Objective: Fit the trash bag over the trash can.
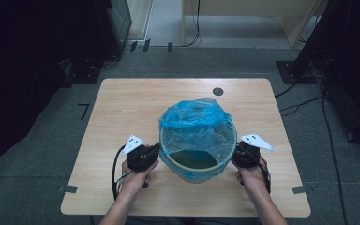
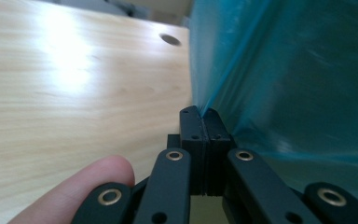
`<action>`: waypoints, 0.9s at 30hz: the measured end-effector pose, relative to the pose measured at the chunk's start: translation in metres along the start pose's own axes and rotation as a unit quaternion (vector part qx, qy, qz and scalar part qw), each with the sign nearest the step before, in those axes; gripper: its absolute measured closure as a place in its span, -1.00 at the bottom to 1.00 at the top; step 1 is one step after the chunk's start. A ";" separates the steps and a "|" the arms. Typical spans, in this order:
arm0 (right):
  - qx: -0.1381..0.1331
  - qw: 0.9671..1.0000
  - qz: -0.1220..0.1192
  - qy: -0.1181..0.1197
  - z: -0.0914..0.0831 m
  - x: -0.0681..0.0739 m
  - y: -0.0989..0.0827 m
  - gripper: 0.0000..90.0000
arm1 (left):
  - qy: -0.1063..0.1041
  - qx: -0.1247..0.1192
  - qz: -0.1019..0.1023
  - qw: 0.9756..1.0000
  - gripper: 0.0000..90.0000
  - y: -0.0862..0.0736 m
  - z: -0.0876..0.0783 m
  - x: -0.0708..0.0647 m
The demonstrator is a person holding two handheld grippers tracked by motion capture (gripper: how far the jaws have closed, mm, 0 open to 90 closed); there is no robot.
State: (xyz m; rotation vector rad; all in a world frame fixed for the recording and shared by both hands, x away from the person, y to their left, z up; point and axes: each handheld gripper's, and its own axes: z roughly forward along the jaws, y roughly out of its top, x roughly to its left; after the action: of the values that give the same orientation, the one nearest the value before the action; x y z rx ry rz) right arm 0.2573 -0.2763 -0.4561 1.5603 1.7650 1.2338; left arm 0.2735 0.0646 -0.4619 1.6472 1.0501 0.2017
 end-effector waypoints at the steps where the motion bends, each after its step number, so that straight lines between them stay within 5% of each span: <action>1: 0.004 1.000 -0.001 0.003 -0.001 0.000 0.001 1.00 | -0.010 0.010 0.009 1.000 0.98 0.000 -0.001 -0.001; 4: 0.005 1.000 -0.029 -0.007 -0.006 0.004 0.005 1.00 | -0.015 0.041 0.031 0.999 0.99 -0.001 -0.003 0.000; 6: -0.011 0.999 -0.030 -0.001 -0.011 0.007 0.009 1.00 | 0.023 0.065 0.069 0.995 0.99 -0.006 0.000 0.004; 7: -0.022 0.999 -0.033 -0.004 -0.014 0.009 0.011 1.00 | 0.051 0.072 0.064 0.994 0.98 -0.009 0.003 0.009; 9: -0.039 0.999 -0.033 -0.004 -0.018 0.010 0.016 1.00 | 0.045 0.076 0.029 0.996 0.98 -0.011 0.003 0.018; 11: -0.042 0.999 -0.030 -0.007 -0.018 0.009 0.017 1.00 | 0.051 0.071 0.022 0.996 0.96 -0.012 0.003 0.020; 14: -0.043 0.999 -0.024 -0.008 -0.012 0.005 0.013 1.00 | 0.053 0.052 0.032 0.997 0.87 -0.009 0.000 0.013; 19: 0.022 1.000 0.016 -0.005 0.012 -0.010 -0.006 1.00 | 0.029 -0.010 0.065 0.997 0.82 0.002 -0.014 -0.007; 22: 0.020 0.999 0.024 -0.004 0.011 -0.015 -0.005 1.00 | 0.029 0.009 0.088 0.996 0.89 -0.001 -0.011 -0.009; 27: -0.043 0.999 0.016 0.006 -0.012 -0.013 0.010 0.89 | 0.033 0.061 0.089 0.994 0.89 -0.017 0.004 0.000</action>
State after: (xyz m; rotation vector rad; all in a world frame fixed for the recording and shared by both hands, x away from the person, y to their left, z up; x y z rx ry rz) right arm 0.2558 -0.2928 -0.4446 1.5407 1.6773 1.3181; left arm 0.2664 0.0618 -0.4780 1.8579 0.9807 0.3168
